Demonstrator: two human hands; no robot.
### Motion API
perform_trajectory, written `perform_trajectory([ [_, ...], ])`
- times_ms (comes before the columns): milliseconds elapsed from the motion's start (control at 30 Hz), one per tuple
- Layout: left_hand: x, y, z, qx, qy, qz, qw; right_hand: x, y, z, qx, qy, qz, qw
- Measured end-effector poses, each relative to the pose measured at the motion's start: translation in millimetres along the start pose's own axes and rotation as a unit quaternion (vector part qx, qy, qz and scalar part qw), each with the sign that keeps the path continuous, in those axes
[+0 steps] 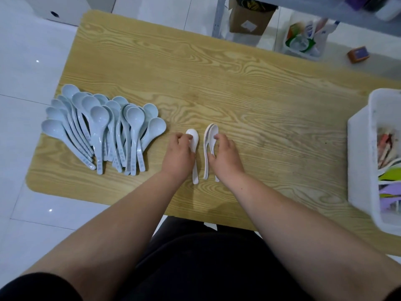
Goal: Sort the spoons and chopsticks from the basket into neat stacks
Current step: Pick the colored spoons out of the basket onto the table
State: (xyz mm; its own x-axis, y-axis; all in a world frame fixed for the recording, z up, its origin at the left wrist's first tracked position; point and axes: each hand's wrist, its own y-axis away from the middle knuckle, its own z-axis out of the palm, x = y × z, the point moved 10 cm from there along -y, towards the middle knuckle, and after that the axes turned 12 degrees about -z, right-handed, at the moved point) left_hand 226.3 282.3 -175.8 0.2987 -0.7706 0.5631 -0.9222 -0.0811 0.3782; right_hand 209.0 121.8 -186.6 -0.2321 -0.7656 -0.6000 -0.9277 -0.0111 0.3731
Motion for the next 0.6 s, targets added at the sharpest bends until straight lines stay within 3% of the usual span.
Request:
perform_trajectory([
  [100, 6.8, 3.6, 9.4, -0.028, -0.04, 0.039, 0.998, -4.5, 5.5, 10.2, -0.058, 0.024, -0.035, 0.997],
  [367, 20.2, 10.7, 3.6, -0.066, -0.091, 0.051, 0.992, -14.8, 18.0, -3.1, -0.126, 0.017, -0.065, 0.99],
  [600, 67.5, 68.4, -5.9, -0.113, 0.053, 0.068, 0.99, 27.6, 92.8, -75.2, -0.048, -0.056, -0.054, 0.996],
])
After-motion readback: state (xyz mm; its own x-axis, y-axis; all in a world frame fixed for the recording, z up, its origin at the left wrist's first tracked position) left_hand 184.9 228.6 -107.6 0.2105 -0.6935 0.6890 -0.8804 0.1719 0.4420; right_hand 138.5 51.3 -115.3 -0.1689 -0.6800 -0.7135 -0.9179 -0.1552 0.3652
